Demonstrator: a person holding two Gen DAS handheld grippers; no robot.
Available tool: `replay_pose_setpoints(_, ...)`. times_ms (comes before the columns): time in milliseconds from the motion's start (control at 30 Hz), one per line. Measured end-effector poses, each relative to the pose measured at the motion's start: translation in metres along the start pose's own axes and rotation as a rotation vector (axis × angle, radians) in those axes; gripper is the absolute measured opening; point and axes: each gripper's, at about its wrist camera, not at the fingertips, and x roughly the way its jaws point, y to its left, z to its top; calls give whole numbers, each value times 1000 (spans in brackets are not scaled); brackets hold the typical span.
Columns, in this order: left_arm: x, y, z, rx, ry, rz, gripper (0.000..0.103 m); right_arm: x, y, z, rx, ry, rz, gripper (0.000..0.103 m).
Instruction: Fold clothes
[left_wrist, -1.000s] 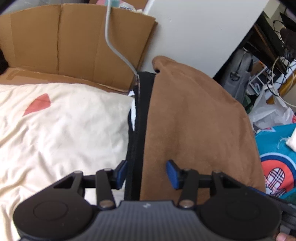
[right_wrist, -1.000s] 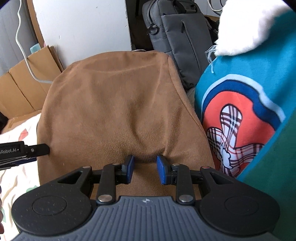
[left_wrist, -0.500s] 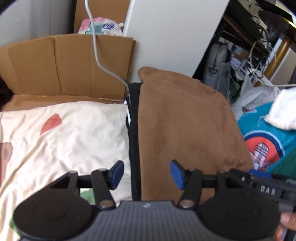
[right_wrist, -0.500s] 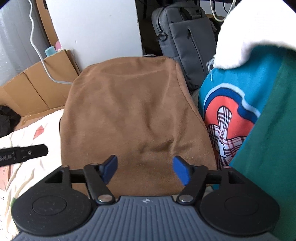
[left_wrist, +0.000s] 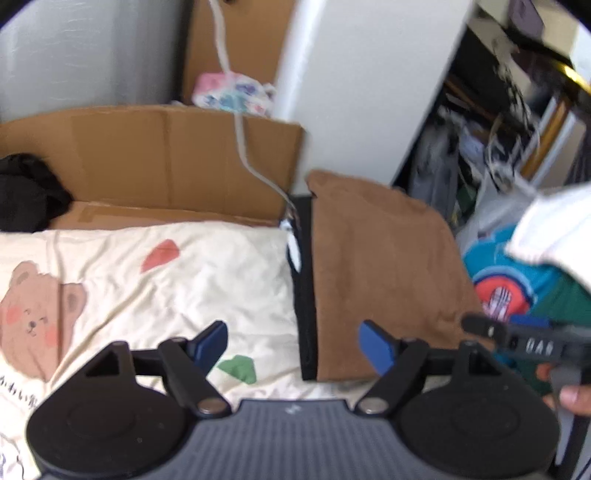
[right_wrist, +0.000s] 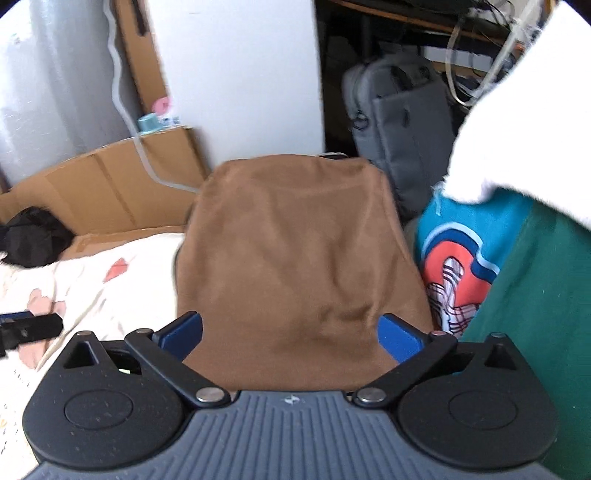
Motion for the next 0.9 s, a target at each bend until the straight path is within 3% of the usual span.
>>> replay_pose_setpoints(333, -87, 19, 9, 21, -88, -9, 103, -55, 37, 15, -106, -27, 15, 103)
replay_pose_setpoints(467, -128, 20, 18, 128, -99, -23, 103, -93, 41, 32, -187, -57, 69, 103)
replay_pose_setpoints(600, -168, 34, 18, 169, -96, 26, 103, -127, 41, 48, -222, -87, 98, 103)
replay_pose_setpoints(900, -234, 83, -9, 76, -152, 81, 103, -174, 63, 34, -178, -133, 96, 103)
